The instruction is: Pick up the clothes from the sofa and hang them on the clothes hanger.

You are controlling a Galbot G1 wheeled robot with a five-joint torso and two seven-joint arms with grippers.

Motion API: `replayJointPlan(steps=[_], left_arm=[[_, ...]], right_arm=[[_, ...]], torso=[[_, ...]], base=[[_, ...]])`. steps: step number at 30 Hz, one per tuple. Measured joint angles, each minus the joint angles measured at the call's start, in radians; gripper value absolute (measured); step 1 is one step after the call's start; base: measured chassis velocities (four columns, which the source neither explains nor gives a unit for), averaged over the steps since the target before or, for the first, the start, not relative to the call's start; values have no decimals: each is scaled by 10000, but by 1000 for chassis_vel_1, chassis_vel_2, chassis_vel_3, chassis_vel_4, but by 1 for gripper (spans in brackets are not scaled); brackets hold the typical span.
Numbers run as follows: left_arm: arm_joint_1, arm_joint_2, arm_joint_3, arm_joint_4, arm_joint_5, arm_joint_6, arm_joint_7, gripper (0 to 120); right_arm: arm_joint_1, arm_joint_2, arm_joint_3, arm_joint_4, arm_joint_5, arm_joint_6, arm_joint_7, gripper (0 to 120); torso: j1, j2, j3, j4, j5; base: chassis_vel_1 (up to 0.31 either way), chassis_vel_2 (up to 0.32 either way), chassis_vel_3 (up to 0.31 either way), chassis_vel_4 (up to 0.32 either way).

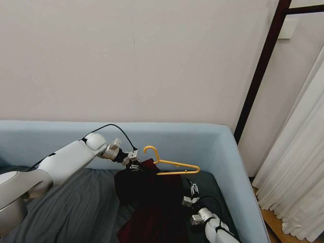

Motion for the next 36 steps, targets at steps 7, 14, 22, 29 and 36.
replayJointPlan(steps=[7,14,22,29,36], left_arm=[[-14,-28,55,-43,-24,56,56,0],[54,33,38,-114,-44,103,70,0],[81,190,-7,-116,-143,109,123,0],[145,302,-66,-181,-215,113,145,0],[195,598,-191,-455,-248,26,210,0]], right_arm=[[30,-88,77,4,-386,140,138,52],[97,-11,127,-137,-772,358,164,26],[168,-50,103,-373,-674,615,96,0],[220,-160,-151,-401,139,739,-184,0],[229,-950,-1283,699,2765,757,-1122,0]], torso=[[1,0,-1,-1,-1],[0,0,0,0,-1],[0,0,-1,0,-1],[0,0,0,0,-1],[0,0,0,1,0]], base=[[0,0,0,0],[0,0,0,0],[0,0,0,0],[0,0,0,0],[0,0,0,0]])
